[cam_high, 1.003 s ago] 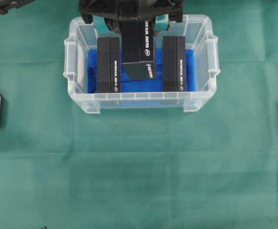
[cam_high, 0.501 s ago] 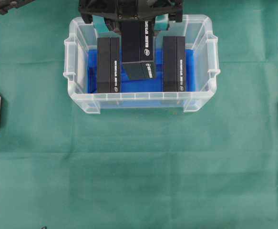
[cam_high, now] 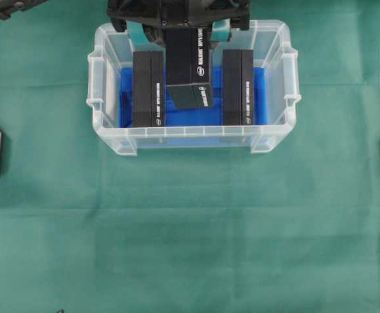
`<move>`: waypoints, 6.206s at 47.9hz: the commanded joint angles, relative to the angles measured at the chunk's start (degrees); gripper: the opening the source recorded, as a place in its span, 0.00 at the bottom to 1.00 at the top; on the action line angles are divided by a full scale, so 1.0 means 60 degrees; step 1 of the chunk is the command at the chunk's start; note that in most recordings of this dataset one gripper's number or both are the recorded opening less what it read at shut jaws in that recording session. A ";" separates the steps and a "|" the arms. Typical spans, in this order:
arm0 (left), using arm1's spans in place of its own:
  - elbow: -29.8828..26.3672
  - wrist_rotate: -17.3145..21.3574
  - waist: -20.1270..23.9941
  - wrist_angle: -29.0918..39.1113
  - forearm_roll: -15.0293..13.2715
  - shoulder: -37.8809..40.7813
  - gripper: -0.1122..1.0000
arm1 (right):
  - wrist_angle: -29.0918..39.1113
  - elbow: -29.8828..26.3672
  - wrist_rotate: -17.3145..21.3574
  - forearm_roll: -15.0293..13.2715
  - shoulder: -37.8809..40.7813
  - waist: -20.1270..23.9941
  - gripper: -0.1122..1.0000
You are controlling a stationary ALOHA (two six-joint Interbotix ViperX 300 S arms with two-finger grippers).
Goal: Take the box out of the case with the left arm.
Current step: 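Lift the middle box up and out of the bin with the left gripper, then lower the held box onto the table in front of the bin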
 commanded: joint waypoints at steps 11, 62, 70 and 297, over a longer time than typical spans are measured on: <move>-0.0220 0.0015 0.0000 -0.0015 0.0029 -0.0425 0.65 | -0.0044 -0.0176 0.0015 -0.0029 -0.0015 -0.0015 0.11; -0.0190 -0.3589 -0.3340 0.0029 0.0073 -0.0439 0.65 | 0.0015 -0.0190 0.0015 -0.0029 -0.0015 -0.0015 0.11; -0.0220 -0.4263 -0.3926 0.0000 0.0059 -0.0425 0.65 | 0.0015 -0.0190 0.0015 -0.0029 -0.0015 -0.0015 0.11; 0.2974 -0.3369 -0.3691 -0.2476 0.0439 -0.1318 0.91 | 0.0000 -0.0146 0.0029 -0.0029 -0.0015 -0.0015 0.11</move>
